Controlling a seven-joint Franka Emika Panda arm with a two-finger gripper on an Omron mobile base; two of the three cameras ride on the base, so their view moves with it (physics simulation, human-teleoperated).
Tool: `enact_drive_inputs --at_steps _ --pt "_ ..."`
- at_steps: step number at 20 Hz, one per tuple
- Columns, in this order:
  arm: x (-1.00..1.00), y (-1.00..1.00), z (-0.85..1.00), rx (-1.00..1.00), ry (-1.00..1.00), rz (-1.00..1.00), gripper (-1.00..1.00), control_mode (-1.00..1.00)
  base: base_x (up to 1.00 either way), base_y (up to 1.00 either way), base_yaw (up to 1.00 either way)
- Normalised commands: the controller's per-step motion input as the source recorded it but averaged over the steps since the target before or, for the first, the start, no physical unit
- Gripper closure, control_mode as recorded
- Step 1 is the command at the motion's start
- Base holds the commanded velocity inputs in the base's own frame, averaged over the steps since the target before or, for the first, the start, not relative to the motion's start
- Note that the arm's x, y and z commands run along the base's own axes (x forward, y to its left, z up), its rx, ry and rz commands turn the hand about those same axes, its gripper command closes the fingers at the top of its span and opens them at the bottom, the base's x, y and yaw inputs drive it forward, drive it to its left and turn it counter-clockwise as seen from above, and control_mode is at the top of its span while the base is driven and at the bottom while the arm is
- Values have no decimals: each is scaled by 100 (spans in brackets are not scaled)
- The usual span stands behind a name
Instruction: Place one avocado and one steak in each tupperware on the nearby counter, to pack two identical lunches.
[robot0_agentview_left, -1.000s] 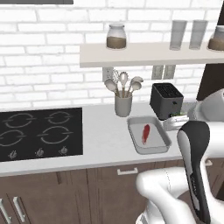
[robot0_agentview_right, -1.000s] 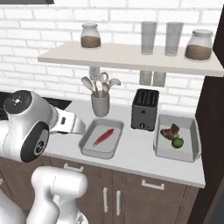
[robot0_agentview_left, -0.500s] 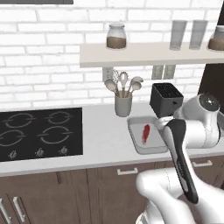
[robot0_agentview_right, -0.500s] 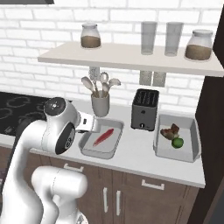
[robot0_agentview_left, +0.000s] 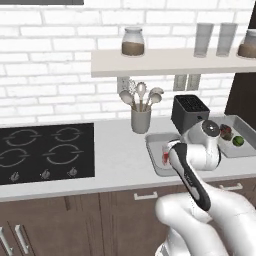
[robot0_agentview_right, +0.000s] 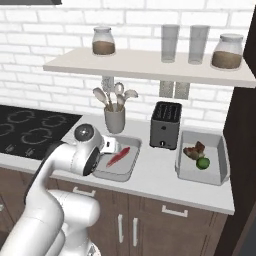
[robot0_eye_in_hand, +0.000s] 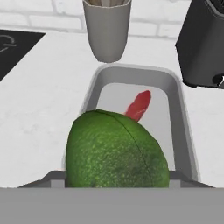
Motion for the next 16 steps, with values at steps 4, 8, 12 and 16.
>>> enact_drive_inputs --at_steps 4,8,12,16 --pt "85 0 -12 2 21 1 100 -100 0 0 0" --pt "72 0 -1 0 16 0 100 -100 0 0 0" --pt "38 0 -27 0 2 0 100 -100 0 0 0" --pt "8 -3 -58 0 -3 1 100 -100 0 0 0"
